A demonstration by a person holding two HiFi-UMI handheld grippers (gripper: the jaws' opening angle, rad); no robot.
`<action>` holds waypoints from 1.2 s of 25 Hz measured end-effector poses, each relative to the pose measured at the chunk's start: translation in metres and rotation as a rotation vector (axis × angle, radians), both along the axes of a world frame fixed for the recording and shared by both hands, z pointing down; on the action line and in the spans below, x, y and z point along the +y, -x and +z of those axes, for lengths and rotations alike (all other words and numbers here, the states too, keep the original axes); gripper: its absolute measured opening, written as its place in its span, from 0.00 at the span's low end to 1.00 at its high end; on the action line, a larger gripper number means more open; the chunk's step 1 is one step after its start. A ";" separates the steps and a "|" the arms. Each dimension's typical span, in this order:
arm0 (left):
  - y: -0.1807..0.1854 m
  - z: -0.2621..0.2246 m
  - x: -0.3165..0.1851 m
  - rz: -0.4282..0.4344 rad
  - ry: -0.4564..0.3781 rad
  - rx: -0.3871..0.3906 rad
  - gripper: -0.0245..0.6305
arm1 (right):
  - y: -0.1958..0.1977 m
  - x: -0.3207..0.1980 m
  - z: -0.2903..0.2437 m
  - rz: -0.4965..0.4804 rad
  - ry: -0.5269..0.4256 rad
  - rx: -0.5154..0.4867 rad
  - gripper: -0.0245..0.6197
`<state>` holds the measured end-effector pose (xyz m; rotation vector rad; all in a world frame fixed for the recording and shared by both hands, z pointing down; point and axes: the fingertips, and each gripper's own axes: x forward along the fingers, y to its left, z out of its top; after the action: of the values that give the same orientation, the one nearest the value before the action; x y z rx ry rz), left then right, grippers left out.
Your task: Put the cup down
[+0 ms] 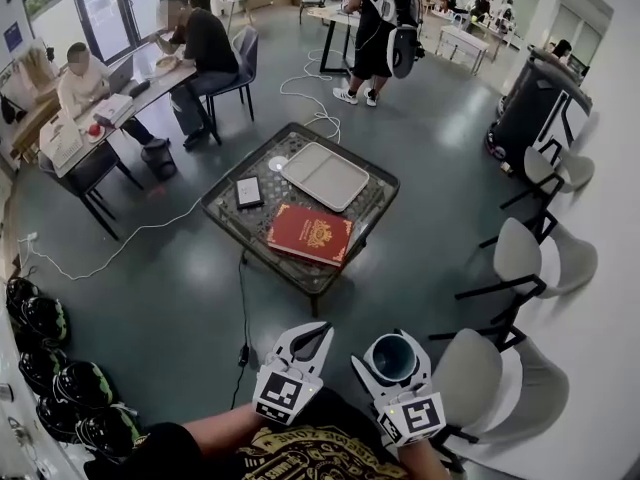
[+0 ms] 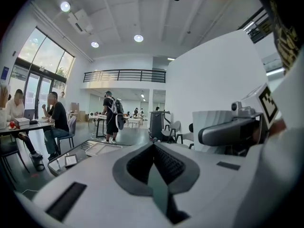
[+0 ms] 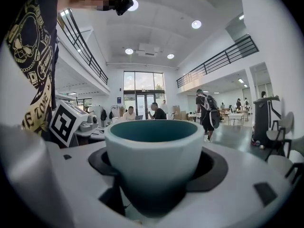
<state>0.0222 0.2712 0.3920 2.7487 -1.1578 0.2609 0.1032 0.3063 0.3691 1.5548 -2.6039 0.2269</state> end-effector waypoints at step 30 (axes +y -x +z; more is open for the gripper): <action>0.085 0.023 -0.081 0.104 0.059 0.044 0.04 | 0.087 -0.088 -0.008 0.116 0.024 0.059 0.61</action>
<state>-0.0624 0.1906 0.4145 2.7517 -0.9825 0.2420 0.0159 0.2185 0.3608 1.6801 -2.4604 0.2166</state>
